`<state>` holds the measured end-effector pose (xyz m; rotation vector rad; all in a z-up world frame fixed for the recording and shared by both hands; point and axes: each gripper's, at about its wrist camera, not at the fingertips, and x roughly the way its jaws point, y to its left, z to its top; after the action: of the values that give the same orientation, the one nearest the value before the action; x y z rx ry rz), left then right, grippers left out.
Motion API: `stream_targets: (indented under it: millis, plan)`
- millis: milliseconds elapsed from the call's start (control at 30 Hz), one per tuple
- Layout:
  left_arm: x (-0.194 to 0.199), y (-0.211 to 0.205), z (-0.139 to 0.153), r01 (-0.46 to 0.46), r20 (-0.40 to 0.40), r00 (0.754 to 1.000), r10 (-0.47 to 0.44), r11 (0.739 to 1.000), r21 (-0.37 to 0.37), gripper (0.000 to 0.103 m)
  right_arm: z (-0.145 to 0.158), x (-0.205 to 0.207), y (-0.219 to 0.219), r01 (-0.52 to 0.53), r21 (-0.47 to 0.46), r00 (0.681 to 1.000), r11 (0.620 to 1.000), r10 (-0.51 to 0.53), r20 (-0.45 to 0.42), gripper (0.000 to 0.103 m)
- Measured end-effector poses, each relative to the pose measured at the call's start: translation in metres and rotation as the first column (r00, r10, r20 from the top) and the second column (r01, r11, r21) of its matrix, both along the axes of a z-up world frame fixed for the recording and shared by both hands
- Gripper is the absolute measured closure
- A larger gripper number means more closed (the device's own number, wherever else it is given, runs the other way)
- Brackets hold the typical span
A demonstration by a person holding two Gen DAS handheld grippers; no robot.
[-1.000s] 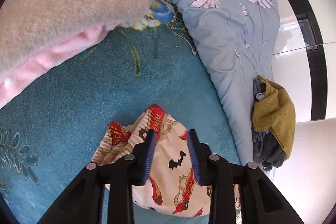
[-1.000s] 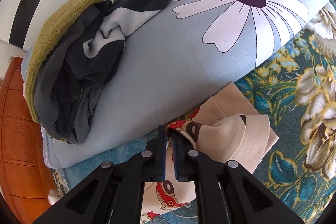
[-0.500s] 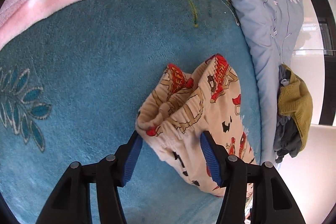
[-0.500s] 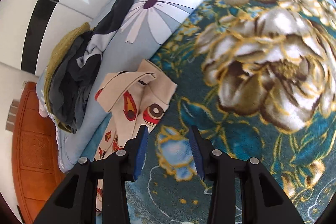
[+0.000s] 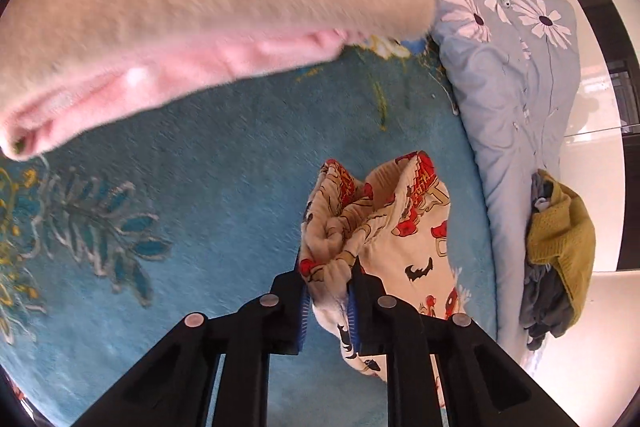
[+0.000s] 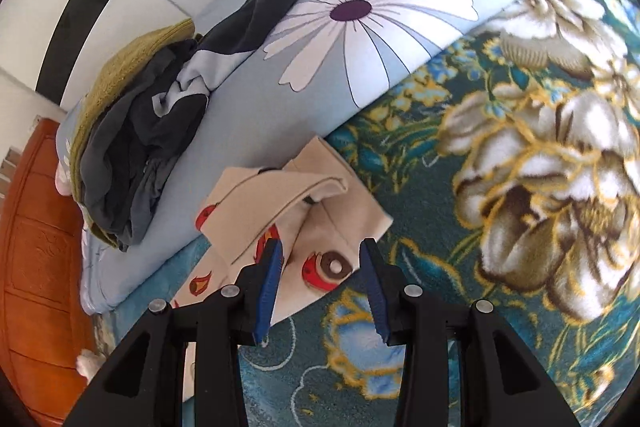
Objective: Fold clothes
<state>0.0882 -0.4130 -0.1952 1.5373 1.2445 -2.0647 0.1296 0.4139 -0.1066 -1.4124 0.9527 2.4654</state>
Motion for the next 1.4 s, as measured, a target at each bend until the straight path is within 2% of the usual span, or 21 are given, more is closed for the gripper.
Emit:
stream_targets:
  millis: [100,233,333,400,533,567,633,800,833,867,900,967,1000,1067,1133,1167,1200,1333,1400]
  plan:
    - [0.015,-0.025,0.004,-0.02,0.013,1.0,0.02,0.999,-0.035,0.087,0.006,-0.012,-0.015,-0.154,0.088,0.988,0.984,0.151,0.043,0.062]
    - [0.035,-0.051,0.0,-0.035,0.02,0.999,0.037,0.997,-0.066,0.086,0.005,-0.017,-0.052,-0.351,0.17,0.936,0.921,0.343,0.078,0.062]
    - [0.041,-0.051,-0.005,-0.025,0.023,0.999,0.026,0.997,-0.067,0.083,0.006,-0.02,-0.086,-0.484,0.252,0.875,0.838,0.473,0.105,0.062]
    - [0.041,-0.044,-0.004,0.022,0.032,0.999,-0.019,0.995,-0.093,0.08,0.006,-0.022,-0.105,-0.553,0.318,0.831,0.77,0.536,0.148,0.062]
    - [0.045,-0.03,0.006,0.121,0.049,0.992,-0.116,0.985,-0.123,0.075,0.007,-0.023,-0.129,-0.629,0.441,0.765,0.64,0.61,0.207,0.062]
    - [0.049,-0.027,0.01,0.134,0.046,0.991,-0.129,0.982,-0.13,0.074,0.006,-0.025,-0.132,-0.64,0.457,0.754,0.618,0.619,0.218,0.062]
    - [0.058,-0.024,0.018,0.14,0.031,0.99,-0.137,0.981,-0.135,0.073,0.006,-0.029,-0.137,-0.64,0.484,0.75,0.597,0.622,0.224,0.062]
    - [0.083,-0.021,0.035,0.119,-0.023,0.992,-0.123,0.984,-0.133,0.067,0.008,-0.046,-0.149,-0.65,0.465,0.741,0.601,0.636,0.215,0.062]
    - [0.086,-0.02,0.039,0.119,-0.031,0.992,-0.124,0.984,-0.13,0.067,0.01,-0.048,-0.152,-0.659,0.458,0.734,0.596,0.643,0.218,0.066]
    - [0.088,-0.018,0.042,0.119,-0.038,0.991,-0.125,0.985,-0.128,0.067,0.013,-0.052,-0.155,-0.668,0.445,0.727,0.597,0.65,0.22,0.083]
    - [0.09,-0.017,0.046,0.12,-0.046,0.991,-0.126,0.985,-0.126,0.067,0.016,-0.055,-0.157,-0.673,0.43,0.726,0.602,0.65,0.226,0.092]
    - [0.091,-0.013,0.056,0.128,-0.068,0.988,-0.137,0.983,-0.131,0.067,0.025,-0.064,-0.16,-0.68,0.381,0.726,0.626,0.648,0.231,0.101]
    - [0.092,-0.012,0.062,0.132,-0.081,0.986,-0.144,0.982,-0.132,0.067,0.035,-0.066,-0.158,-0.68,0.321,0.728,0.659,0.661,0.185,0.101]
    - [0.094,-0.007,0.074,0.144,-0.101,0.982,-0.157,0.981,-0.129,0.066,0.063,-0.07,-0.151,-0.674,0.159,0.735,0.722,0.677,0.038,0.101]
    - [0.09,-0.001,0.08,0.16,-0.115,0.978,-0.175,0.979,-0.129,0.066,0.091,-0.073,-0.144,-0.665,-0.014,0.743,0.746,0.66,-0.108,0.101]
    - [0.089,0.003,0.083,0.171,-0.118,0.975,-0.187,0.976,-0.133,0.066,0.105,-0.075,-0.141,-0.661,-0.101,0.748,0.744,0.64,-0.178,0.101]
    - [0.088,0.007,0.085,0.182,-0.121,0.973,-0.199,0.974,-0.138,0.065,0.11,-0.075,-0.133,-0.648,-0.134,0.758,0.749,0.619,-0.204,0.101]
    - [0.078,0.023,0.086,0.22,-0.121,0.963,-0.239,0.963,-0.153,0.063,0.113,-0.075,-0.095,-0.581,-0.153,0.809,0.799,0.547,-0.215,0.102]
    - [0.077,0.027,0.084,0.229,-0.109,0.963,-0.247,0.961,-0.156,0.062,0.072,-0.072,-0.079,-0.519,-0.171,0.855,0.837,0.511,-0.095,0.102]
